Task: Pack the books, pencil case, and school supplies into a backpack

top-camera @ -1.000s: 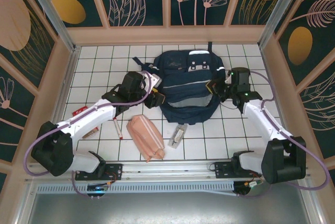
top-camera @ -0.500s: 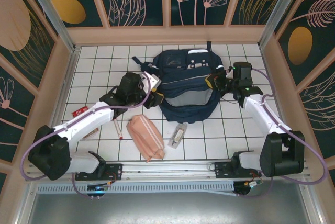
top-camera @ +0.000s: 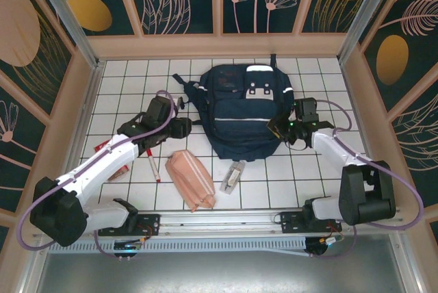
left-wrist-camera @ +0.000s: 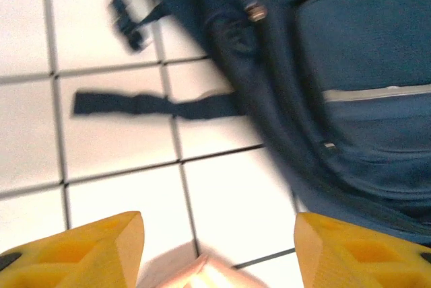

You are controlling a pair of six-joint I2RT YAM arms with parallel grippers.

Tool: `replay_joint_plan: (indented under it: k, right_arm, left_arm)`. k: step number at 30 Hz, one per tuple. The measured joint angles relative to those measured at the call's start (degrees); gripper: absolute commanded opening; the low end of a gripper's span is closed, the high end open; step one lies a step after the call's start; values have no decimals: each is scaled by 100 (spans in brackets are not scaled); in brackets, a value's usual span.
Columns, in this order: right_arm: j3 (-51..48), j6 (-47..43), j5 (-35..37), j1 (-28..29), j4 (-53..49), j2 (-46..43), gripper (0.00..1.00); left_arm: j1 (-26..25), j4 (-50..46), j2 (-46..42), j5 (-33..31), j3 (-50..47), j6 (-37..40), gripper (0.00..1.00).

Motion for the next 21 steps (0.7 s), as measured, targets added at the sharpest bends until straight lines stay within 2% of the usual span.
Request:
replay_joint_plan:
  k: [6, 8, 12, 21]
  right_arm:
    - [656, -649, 813, 767, -767, 20, 58]
    - [973, -848, 1126, 1071, -968, 17, 63]
    - [1294, -1178, 1565, 1580, -1110, -9, 66]
    - [1322, -1342, 1832, 2146, -1040, -251, 65]
  left_arm:
    - [588, -940, 37, -702, 2, -721, 83]
    - [691, -1182, 133, -955, 7, -907, 93]
    - [1040, -1534, 422, -1384, 9, -1139, 95]
    - [3150, -1287, 756, -1567, -109, -1274, 88]
